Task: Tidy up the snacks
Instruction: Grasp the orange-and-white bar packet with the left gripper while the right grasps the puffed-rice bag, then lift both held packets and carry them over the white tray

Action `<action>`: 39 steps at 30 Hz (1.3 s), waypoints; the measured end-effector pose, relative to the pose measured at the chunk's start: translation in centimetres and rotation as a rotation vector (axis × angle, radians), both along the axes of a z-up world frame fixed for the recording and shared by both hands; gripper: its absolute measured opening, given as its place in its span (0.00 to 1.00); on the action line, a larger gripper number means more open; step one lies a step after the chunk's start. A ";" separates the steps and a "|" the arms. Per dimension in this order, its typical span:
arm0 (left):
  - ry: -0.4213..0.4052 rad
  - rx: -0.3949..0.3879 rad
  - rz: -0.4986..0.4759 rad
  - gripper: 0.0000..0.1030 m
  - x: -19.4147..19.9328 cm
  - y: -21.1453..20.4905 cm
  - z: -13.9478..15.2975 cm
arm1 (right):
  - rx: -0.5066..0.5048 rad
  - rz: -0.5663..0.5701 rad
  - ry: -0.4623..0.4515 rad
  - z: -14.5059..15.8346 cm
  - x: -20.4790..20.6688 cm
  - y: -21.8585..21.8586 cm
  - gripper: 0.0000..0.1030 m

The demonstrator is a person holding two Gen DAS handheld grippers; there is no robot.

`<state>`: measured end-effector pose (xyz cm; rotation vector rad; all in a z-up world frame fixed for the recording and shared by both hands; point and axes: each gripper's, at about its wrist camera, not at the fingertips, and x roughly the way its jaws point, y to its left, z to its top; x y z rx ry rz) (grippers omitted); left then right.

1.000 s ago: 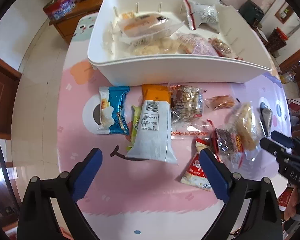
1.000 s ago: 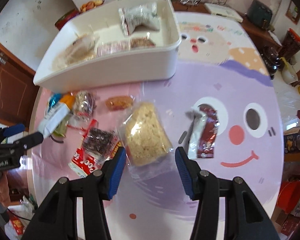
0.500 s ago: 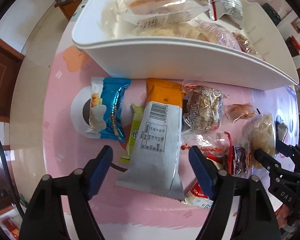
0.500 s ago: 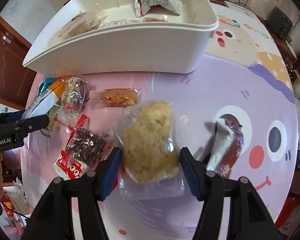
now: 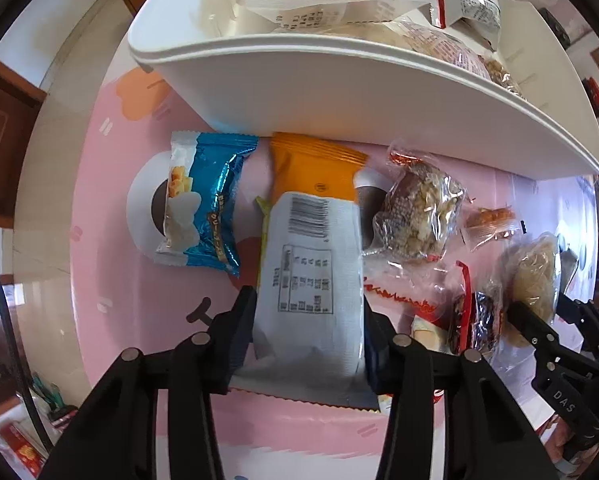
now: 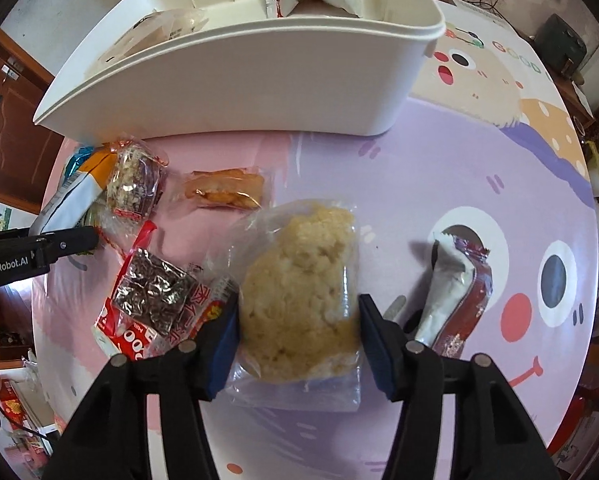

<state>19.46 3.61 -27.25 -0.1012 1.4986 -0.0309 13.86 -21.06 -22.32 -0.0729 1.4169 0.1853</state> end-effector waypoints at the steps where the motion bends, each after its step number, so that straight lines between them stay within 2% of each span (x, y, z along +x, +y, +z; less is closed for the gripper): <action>1: -0.004 0.006 -0.003 0.42 0.0 0.0 0.2 | 0.000 -0.004 0.002 0.0 -0.1 -0.1 0.55; 5: -0.031 0.019 -0.018 0.42 -0.4 -0.3 1.0 | 0.010 -0.023 -0.004 0.2 -0.7 -0.6 0.54; 15: -0.140 0.003 -0.087 0.42 -4.6 -0.2 6.7 | 0.043 -0.077 -0.054 3.2 -3.3 -0.9 0.54; 19: -0.183 -0.018 -0.123 0.42 -6.5 -0.5 9.6 | 0.056 -0.086 -0.087 5.7 -4.2 -0.4 0.54; 30: -0.273 -0.093 -0.188 0.42 -10.6 -1.0 15.1 | 0.113 -0.081 -0.185 11.8 -7.8 2.3 0.55; 39: -0.427 -0.097 -0.233 0.42 -11.2 -1.9 20.6 | 0.126 -0.031 -0.302 17.3 -8.1 4.5 0.55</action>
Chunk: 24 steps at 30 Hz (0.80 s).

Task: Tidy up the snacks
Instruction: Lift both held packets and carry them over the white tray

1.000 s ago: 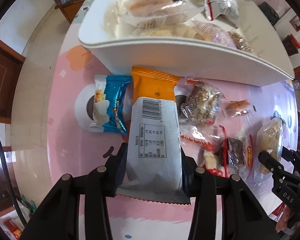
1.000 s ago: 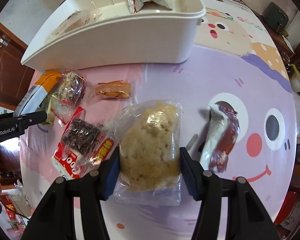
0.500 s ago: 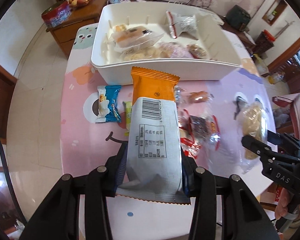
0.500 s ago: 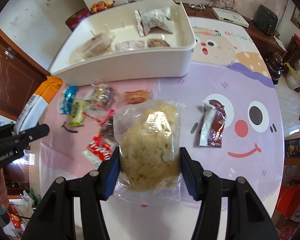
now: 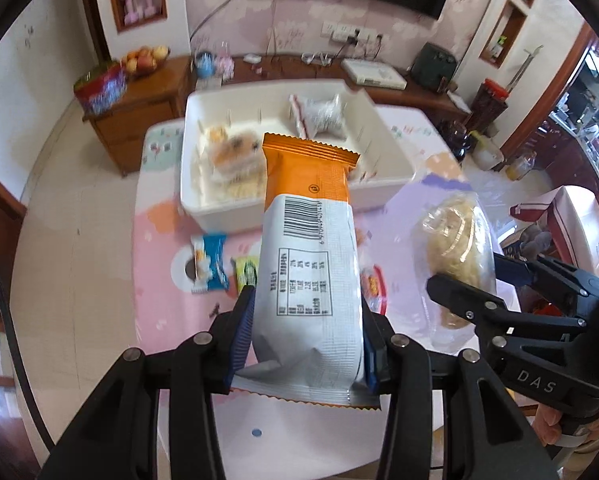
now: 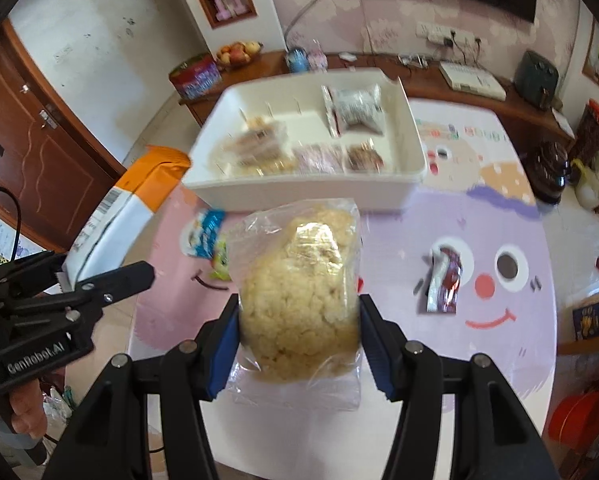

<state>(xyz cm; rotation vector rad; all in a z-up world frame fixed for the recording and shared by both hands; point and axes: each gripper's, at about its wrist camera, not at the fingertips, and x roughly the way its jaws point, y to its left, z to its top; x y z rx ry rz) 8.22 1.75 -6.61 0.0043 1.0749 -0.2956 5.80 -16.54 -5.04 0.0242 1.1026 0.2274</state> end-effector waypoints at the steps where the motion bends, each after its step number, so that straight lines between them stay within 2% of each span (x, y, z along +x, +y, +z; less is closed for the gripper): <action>1: -0.013 0.001 -0.002 0.42 0.2 -0.1 0.6 | 0.000 0.004 -0.015 0.7 0.1 0.1 0.55; 9: -0.164 0.035 0.012 0.42 2.7 -0.7 6.0 | -0.050 -0.011 -0.175 7.6 3.7 0.6 0.55; 14: -0.229 0.054 0.038 0.42 5.8 -0.9 8.6 | -0.026 -0.054 -0.222 10.9 7.5 -0.4 0.55; 18: -0.255 0.050 0.068 0.42 8.8 -0.6 10.1 | -0.009 -0.080 -0.267 13.4 10.6 -1.0 0.55; 24: -0.293 0.055 0.106 0.42 13.1 -0.6 11.9 | 0.018 -0.101 -0.302 15.4 15.0 -1.3 0.55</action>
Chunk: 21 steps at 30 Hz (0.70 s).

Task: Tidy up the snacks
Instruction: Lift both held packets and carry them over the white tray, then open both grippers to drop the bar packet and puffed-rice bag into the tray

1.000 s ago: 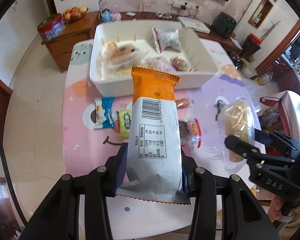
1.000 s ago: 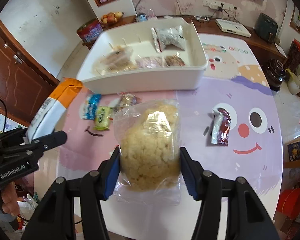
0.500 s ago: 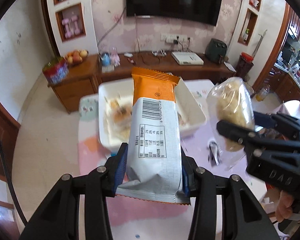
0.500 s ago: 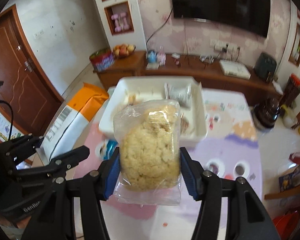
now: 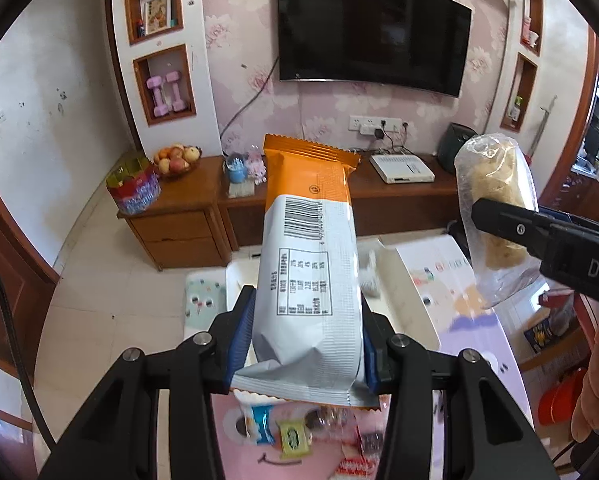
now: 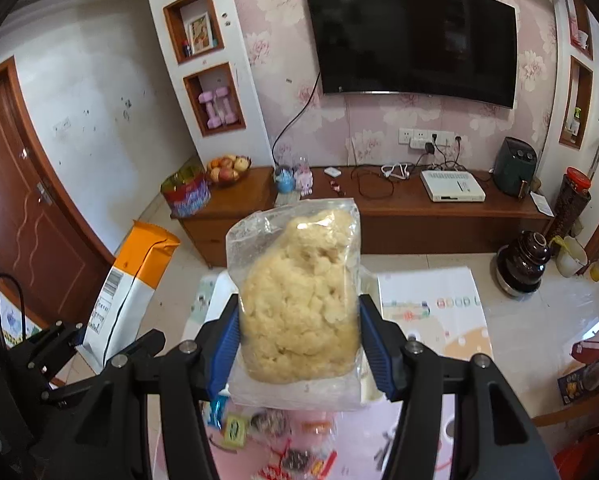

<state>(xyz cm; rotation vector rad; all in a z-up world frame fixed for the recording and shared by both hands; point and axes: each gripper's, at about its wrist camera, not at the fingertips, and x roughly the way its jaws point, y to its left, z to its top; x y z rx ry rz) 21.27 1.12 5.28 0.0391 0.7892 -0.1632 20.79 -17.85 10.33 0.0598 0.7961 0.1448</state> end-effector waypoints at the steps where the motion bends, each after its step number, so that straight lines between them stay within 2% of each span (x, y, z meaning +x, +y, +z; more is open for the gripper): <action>1: -0.002 0.000 0.005 0.42 0.7 0.0 0.0 | 0.003 -0.005 -0.005 0.2 0.8 -0.1 0.55; 5: 0.011 -0.012 0.026 0.42 3.2 -0.3 -0.4 | 0.036 -0.029 -0.006 0.5 4.0 -0.9 0.55; 9: 0.052 -0.026 0.041 0.43 5.9 -0.7 -1.8 | 0.034 -0.046 0.010 -0.6 6.4 -1.2 0.55; 21: 0.228 -0.030 0.042 0.43 11.3 -2.1 -9.9 | -0.001 -0.040 0.198 -9.4 11.0 -1.1 0.55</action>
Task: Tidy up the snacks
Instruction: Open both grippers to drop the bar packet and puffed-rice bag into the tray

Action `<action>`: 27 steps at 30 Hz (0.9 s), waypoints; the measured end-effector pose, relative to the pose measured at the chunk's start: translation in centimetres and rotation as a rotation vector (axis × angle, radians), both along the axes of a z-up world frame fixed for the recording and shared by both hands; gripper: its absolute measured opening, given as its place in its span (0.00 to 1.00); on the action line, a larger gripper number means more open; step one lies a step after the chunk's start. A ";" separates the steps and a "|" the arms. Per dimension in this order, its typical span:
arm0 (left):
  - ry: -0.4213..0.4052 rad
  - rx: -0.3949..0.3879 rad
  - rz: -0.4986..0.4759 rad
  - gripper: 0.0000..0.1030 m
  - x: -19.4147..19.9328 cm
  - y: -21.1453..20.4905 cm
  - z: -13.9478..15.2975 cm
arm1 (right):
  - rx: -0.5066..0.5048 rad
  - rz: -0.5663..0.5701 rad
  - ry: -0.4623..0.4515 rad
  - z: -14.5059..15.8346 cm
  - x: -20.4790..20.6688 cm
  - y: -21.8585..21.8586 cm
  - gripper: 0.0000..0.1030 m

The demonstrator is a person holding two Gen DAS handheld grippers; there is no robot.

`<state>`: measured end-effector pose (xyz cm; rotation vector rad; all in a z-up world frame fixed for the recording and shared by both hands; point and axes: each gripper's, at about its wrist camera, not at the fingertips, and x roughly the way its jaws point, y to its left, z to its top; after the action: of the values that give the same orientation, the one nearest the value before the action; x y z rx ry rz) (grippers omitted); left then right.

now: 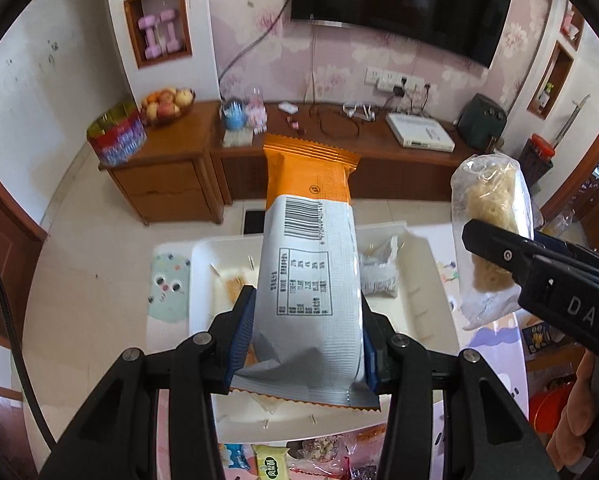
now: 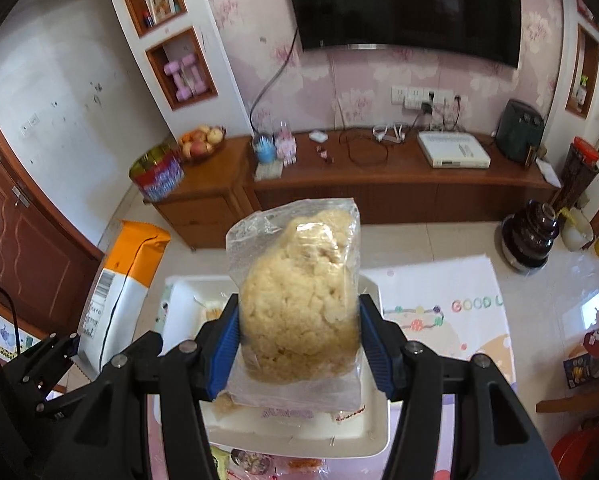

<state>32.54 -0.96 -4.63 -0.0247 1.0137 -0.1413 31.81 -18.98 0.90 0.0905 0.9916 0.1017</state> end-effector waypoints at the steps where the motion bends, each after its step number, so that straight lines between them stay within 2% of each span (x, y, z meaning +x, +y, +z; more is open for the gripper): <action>1: 0.022 -0.003 0.003 0.43 0.4 0.0 -0.9 | -0.001 0.001 0.011 -0.5 0.1 0.0 0.55; 9: 0.131 -0.013 0.005 0.43 1.4 -0.1 -5.6 | -0.028 0.008 0.111 -5.2 0.8 0.5 0.55; 10: 0.136 -0.013 -0.001 0.47 1.3 -0.2 -5.9 | -0.030 0.010 0.118 -5.6 0.9 0.5 0.55; 11: 0.152 -0.009 -0.014 0.56 1.3 -0.4 -6.4 | -0.029 0.013 0.128 -6.1 1.0 0.6 0.55; 12: 0.166 -0.008 -0.021 0.80 1.2 -0.4 -6.8 | -0.017 0.018 0.138 -6.6 1.1 0.6 0.55; 13: 0.170 -0.007 -0.020 0.89 1.3 -0.3 -7.0 | -0.001 0.020 0.154 -7.0 1.1 0.6 0.55; 16: 0.168 0.014 -0.005 0.89 1.1 -0.2 -7.6 | 0.040 0.014 0.191 -8.0 1.2 0.5 0.56; 27: 0.170 0.033 0.017 0.89 0.2 0.6 -7.9 | 0.017 0.025 0.217 -8.4 0.6 0.8 0.56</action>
<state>32.79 -0.36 -12.55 -0.0151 1.1850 -0.1083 32.45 -18.17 -7.53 0.1067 1.2083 0.1249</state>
